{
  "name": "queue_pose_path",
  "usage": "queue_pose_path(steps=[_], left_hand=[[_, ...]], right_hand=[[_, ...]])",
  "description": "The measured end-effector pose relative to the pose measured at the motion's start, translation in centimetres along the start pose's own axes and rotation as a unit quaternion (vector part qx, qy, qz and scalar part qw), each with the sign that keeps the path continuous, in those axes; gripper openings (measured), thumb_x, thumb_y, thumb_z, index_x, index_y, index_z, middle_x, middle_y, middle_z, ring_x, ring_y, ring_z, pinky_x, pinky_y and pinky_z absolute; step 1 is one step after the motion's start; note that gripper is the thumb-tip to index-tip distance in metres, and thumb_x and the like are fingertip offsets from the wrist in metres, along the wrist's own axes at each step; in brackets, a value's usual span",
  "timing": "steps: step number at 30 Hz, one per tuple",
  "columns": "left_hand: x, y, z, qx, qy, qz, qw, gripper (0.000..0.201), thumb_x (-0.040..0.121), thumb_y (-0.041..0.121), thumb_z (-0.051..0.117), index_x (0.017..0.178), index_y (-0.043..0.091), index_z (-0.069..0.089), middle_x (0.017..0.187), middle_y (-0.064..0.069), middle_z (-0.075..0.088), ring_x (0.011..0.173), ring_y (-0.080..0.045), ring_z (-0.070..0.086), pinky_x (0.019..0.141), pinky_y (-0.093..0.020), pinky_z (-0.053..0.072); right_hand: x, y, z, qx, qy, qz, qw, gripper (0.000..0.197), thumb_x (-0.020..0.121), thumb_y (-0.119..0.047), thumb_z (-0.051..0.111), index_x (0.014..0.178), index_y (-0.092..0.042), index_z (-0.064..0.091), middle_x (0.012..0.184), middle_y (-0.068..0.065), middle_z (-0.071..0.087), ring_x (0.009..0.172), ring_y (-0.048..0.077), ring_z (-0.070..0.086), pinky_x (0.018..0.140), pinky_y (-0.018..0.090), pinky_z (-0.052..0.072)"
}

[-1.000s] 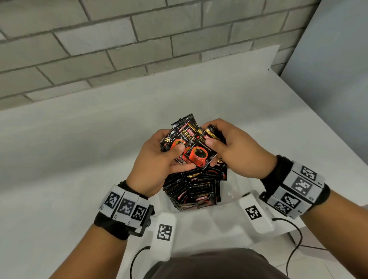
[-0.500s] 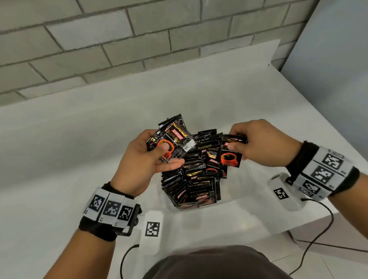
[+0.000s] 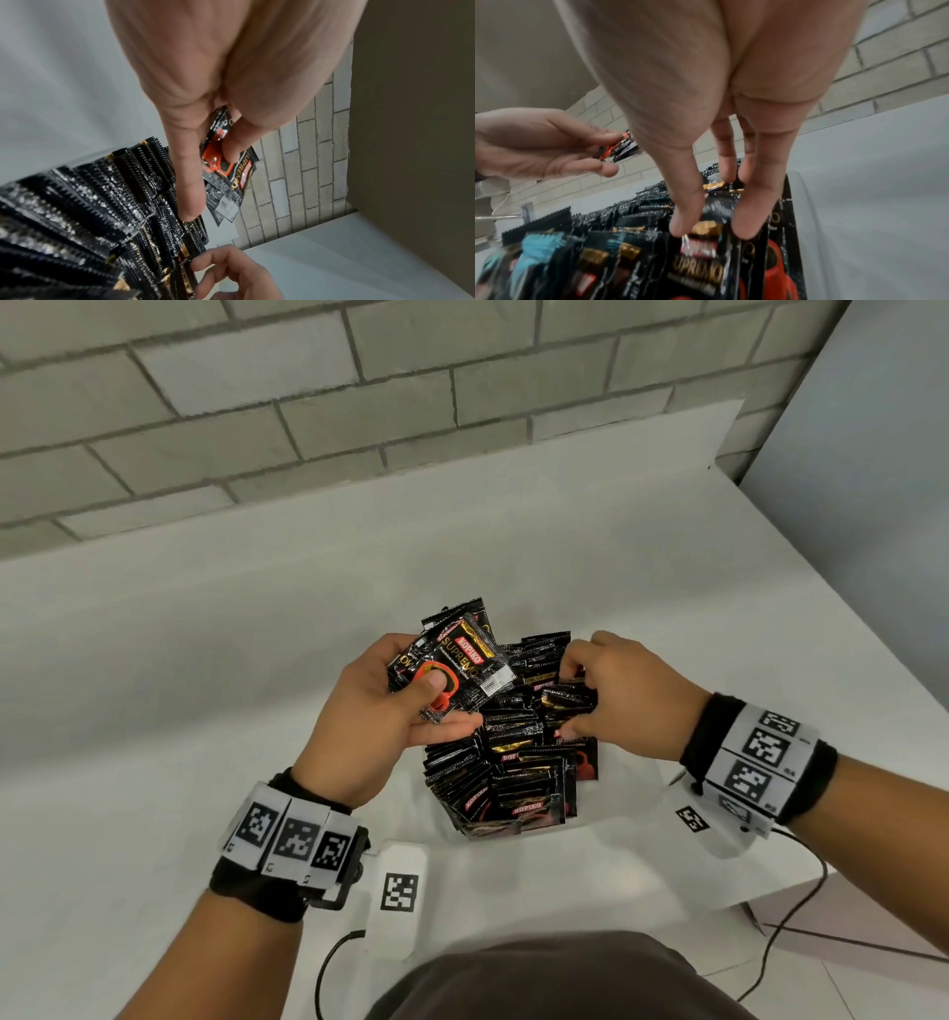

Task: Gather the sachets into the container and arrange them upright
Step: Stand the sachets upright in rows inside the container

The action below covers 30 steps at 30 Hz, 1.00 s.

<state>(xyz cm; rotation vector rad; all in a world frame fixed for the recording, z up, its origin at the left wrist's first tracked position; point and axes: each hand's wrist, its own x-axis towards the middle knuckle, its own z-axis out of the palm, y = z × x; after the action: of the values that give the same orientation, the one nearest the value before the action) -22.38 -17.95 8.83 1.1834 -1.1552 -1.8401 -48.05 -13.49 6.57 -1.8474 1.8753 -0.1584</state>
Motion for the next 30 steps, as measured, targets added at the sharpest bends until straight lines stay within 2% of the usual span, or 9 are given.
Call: queue_pose_path(steps=[4,8,14,16,18,20,22,25,30], left_hand=[[0.0,0.0,-0.2,-0.002,-0.002,0.002,1.000,0.023,0.100,-0.001,0.056,0.121,0.009,0.056,0.109,-0.018,0.068,0.088,-0.051,0.073,0.079,-0.047,0.064],[0.1,-0.2,0.1,-0.005,-0.008,-0.003,1.000,0.025,0.100,-0.001,0.056,0.123,0.007,0.055,0.111,-0.021,0.067,0.087,-0.050,0.074,0.075,-0.042,0.064],[0.0,-0.2,0.1,-0.003,-0.014,-0.005,1.000,0.029,0.100,-0.001,0.056,0.127,0.006,0.053,0.114,-0.022,0.068,0.088,-0.050,0.074,0.076,-0.043,0.064],[0.0,-0.2,-0.1,-0.004,-0.012,-0.005,1.000,0.031,0.100,-0.001,0.057,0.130,0.005,0.052,0.112,-0.021,0.068,0.087,-0.050,0.074,0.076,-0.042,0.064],[-0.1,-0.1,-0.2,-0.004,-0.011,-0.006,1.000,0.032,0.100,-0.002,0.056,0.131,0.004,0.051,0.111,-0.021,0.068,0.087,-0.049,0.074,0.075,-0.040,0.064],[-0.2,-0.1,-0.2,-0.006,-0.010,-0.006,1.000,0.032,0.100,-0.002,0.056,0.131,0.004,0.051,0.109,-0.020,0.068,0.086,-0.049,0.074,0.073,-0.039,0.064],[-0.2,-0.2,-0.2,-0.004,-0.009,-0.006,1.000,0.032,0.100,-0.002,0.056,0.131,0.004,0.051,0.107,-0.017,0.069,0.087,-0.049,0.074,0.074,-0.039,0.064],[-0.2,-0.2,-0.1,0.001,-0.008,-0.004,1.000,0.030,0.100,-0.001,0.056,0.130,0.004,0.052,0.107,-0.017,0.068,0.087,-0.050,0.074,0.076,-0.041,0.064],[-0.3,0.1,-0.1,0.005,-0.005,0.000,1.000,0.027,0.100,-0.002,0.055,0.127,0.004,0.054,0.102,-0.014,0.069,0.087,-0.050,0.074,0.078,-0.043,0.064]], right_hand=[[-0.6,0.1,-0.2,-0.006,0.000,0.027,1.000,0.058,0.069,-0.043,0.088,0.105,-0.019,0.050,0.096,-0.003,0.049,0.085,0.016,0.051,0.060,0.021,0.034],[-0.7,-0.5,0.2,-0.030,-0.007,0.023,0.999,0.055,0.078,-0.037,0.084,0.109,-0.012,0.046,0.097,0.002,0.057,0.083,0.020,0.056,0.062,0.029,0.040],[-0.4,-0.7,1.1,-0.063,-0.059,0.005,0.996,0.065,0.072,-0.016,0.084,0.121,-0.013,0.041,0.095,0.008,0.064,0.077,0.024,0.064,0.067,0.041,0.057],[-0.3,-0.5,1.2,-0.081,-0.063,0.008,0.995,0.061,0.075,-0.010,0.080,0.123,-0.012,0.043,0.092,0.008,0.063,0.076,0.025,0.063,0.065,0.039,0.055],[-0.2,-0.4,1.2,-0.087,-0.063,0.009,0.994,0.053,0.080,-0.012,0.078,0.124,-0.011,0.048,0.096,0.007,0.062,0.079,0.023,0.061,0.064,0.033,0.048],[0.0,-0.4,1.2,-0.083,-0.064,0.001,0.994,0.043,0.084,-0.016,0.075,0.122,-0.009,0.057,0.105,0.008,0.065,0.086,0.023,0.059,0.070,0.031,0.045],[0.4,-0.4,1.0,-0.062,-0.050,-0.010,0.997,0.035,0.085,-0.018,0.074,0.117,-0.010,0.063,0.106,0.009,0.065,0.092,0.024,0.060,0.074,0.032,0.047],[1.0,-0.5,0.9,-0.025,-0.002,-0.031,0.999,0.030,0.083,-0.017,0.074,0.111,-0.015,0.064,0.101,0.004,0.060,0.094,0.025,0.058,0.076,0.032,0.045],[1.1,-0.9,1.1,0.025,0.008,-0.029,0.999,0.046,0.070,-0.012,0.081,0.110,-0.017,0.059,0.102,0.000,0.048,0.088,0.020,0.055,0.078,0.033,0.049]])
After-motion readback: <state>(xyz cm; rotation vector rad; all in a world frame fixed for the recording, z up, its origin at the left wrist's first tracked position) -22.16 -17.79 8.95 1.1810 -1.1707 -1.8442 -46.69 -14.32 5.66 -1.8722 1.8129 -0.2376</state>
